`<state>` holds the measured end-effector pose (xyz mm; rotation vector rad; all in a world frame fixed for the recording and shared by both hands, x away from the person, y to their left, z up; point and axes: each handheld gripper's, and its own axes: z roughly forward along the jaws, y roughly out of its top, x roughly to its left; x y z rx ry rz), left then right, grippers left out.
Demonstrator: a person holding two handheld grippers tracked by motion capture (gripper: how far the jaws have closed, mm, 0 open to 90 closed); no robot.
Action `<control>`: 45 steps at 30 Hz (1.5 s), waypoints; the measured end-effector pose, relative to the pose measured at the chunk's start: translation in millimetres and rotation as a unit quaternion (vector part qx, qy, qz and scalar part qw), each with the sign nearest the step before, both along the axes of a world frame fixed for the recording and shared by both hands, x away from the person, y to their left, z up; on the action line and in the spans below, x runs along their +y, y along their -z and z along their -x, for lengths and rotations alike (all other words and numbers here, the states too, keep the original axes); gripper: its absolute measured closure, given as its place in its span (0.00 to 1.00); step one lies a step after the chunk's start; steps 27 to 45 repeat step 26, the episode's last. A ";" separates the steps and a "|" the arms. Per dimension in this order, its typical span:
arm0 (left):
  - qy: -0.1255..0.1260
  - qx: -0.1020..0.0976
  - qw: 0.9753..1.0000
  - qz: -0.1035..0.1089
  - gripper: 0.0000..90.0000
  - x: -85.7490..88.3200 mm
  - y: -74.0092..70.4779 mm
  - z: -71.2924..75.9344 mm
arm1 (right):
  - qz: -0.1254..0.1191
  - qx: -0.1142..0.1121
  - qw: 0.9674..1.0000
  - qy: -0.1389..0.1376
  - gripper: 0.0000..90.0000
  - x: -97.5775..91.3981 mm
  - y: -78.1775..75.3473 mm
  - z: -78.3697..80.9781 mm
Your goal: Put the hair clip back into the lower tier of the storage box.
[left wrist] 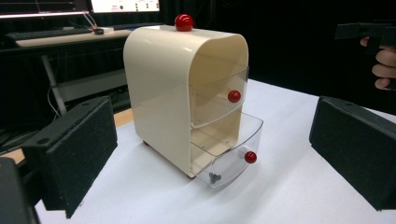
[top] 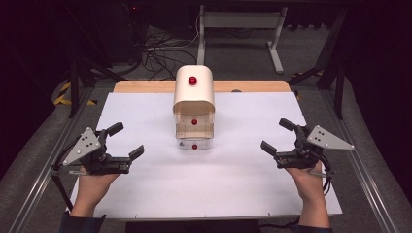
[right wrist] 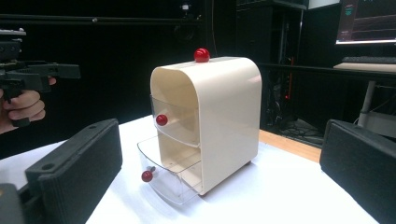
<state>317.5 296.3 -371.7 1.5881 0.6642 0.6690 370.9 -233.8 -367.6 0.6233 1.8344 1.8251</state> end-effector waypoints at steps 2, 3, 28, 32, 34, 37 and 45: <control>0.001 0.001 1.000 0.001 0.02 1.0 0.5 0.5 | 0.000 0.001 1.000 0.001 0.00 -0.7 0.3 0.8; 0.002 0.001 1.000 0.002 0.02 1.0 1.0 0.7 | 0.000 0.000 1.000 0.002 0.00 -1.0 0.7 1.1; 0.004 0.004 1.000 -0.004 0.01 3.2 9.3 -1.2 | 0.004 0.011 1.000 0.009 0.00 -3.2 11.6 0.7; 0.004 0.004 1.000 -0.004 0.01 3.2 9.3 -1.2 | 0.004 0.011 1.000 0.009 0.00 -3.2 11.6 0.7; 0.004 0.004 1.000 -0.004 0.01 3.2 9.3 -1.2 | 0.004 0.011 1.000 0.009 0.00 -3.2 11.6 0.7; 0.004 0.004 1.000 -0.004 0.01 3.2 9.3 -1.2 | 0.004 0.011 1.000 0.009 0.00 -3.2 11.6 0.7; 0.004 0.004 1.000 -0.004 0.01 3.2 9.3 -1.2 | 0.004 0.011 1.000 0.009 0.00 -3.2 11.6 0.7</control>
